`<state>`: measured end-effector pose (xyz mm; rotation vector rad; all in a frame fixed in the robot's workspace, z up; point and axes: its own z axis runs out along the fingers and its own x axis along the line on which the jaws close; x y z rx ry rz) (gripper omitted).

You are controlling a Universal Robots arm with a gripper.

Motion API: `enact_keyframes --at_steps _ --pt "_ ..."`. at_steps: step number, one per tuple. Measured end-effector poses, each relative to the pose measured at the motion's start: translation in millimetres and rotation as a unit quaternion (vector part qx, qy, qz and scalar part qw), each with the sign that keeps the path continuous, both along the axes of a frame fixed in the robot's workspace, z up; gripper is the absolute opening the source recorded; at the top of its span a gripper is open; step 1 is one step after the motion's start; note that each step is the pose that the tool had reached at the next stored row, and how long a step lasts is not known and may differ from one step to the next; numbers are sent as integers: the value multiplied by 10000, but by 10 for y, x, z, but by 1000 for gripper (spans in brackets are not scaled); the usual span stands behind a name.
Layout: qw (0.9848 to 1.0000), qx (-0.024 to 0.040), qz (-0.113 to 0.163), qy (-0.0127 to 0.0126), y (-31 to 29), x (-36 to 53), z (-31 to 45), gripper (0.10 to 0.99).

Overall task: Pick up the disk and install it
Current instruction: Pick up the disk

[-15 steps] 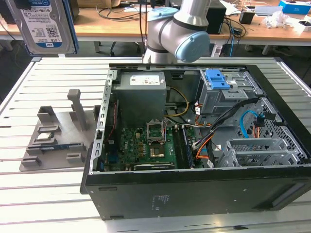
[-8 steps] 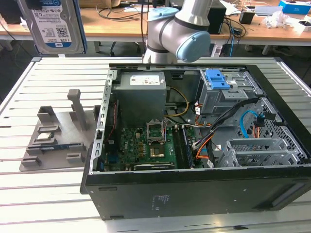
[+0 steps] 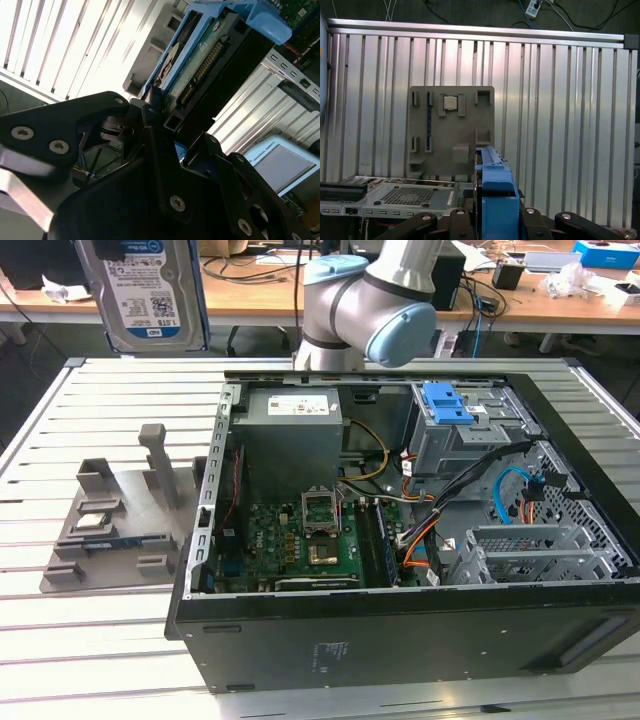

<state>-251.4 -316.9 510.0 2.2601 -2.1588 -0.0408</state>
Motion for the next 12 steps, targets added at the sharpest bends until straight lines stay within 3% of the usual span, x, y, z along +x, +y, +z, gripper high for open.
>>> enact_keyframes --at_steps 12 --pt "10000 0 0 1 0 334 1 369"
